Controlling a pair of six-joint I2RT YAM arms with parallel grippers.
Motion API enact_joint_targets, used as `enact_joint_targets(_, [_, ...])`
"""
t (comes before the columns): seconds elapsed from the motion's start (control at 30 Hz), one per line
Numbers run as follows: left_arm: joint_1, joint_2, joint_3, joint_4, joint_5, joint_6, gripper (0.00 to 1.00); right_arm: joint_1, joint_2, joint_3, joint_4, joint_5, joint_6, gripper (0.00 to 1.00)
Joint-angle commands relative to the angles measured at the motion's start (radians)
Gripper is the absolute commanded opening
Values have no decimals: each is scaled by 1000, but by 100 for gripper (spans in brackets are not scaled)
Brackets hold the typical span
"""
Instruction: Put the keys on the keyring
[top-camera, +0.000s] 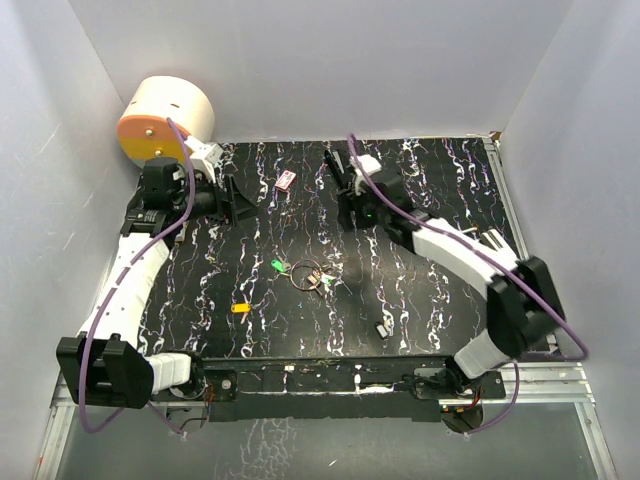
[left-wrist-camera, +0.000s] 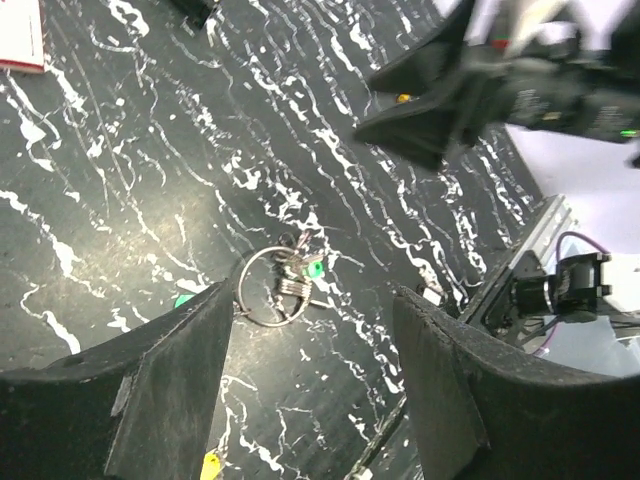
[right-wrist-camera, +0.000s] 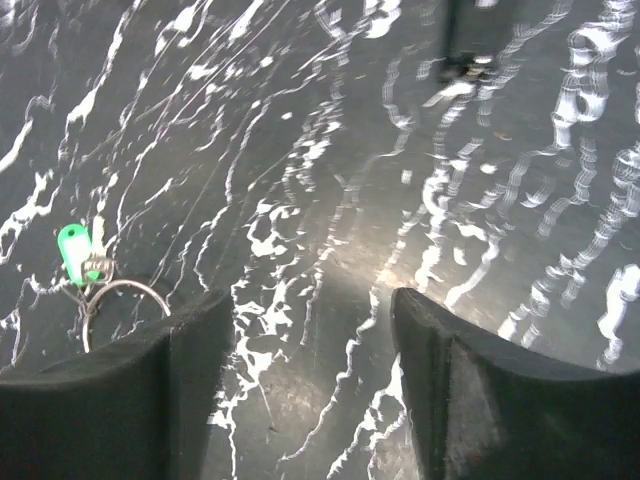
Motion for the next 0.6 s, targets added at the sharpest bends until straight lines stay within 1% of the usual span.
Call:
enact_joint_targets(0.0, [2,-21,-49,45,-57,74,64,-11,-201,-140,216,237,5,86])
enact_joint_targets(0.03, [2,-17,-62,54,-81,84,64,-37,-206,-148,201,238,18,91])
enact_joint_targets(0.07, [3,-15,-69,57,-113,89,67,-72,-198,-142,167,204,32,96])
enact_joint_targets(0.1, [8,-11,-69,55,-147,92,70,-103,-182,-128,124,179,53,99])
enact_joint_targets(0.17, [16,-1,-52,28,-212,108,72,-141,-141,-95,48,150,75,99])
enact_joint_targets(0.23, [22,9,-37,17,-297,120,75,-147,-119,-93,45,178,102,99])
enact_joint_targets(0.27, [27,17,-33,17,-336,120,79,-147,-115,-89,52,215,123,99])
enact_joint_targets(0.3, [34,23,-33,19,-372,120,95,-147,-111,-80,47,237,144,99])
enact_joint_targets(0.33, [42,26,-36,19,-403,120,97,-147,-111,-72,45,258,157,99])
enact_joint_targets(0.4, [59,23,-51,22,-447,118,97,-147,-116,-56,36,294,185,99])
enact_joint_targets(0.57, [105,13,-74,32,-531,118,97,-147,-146,-77,59,312,191,99])
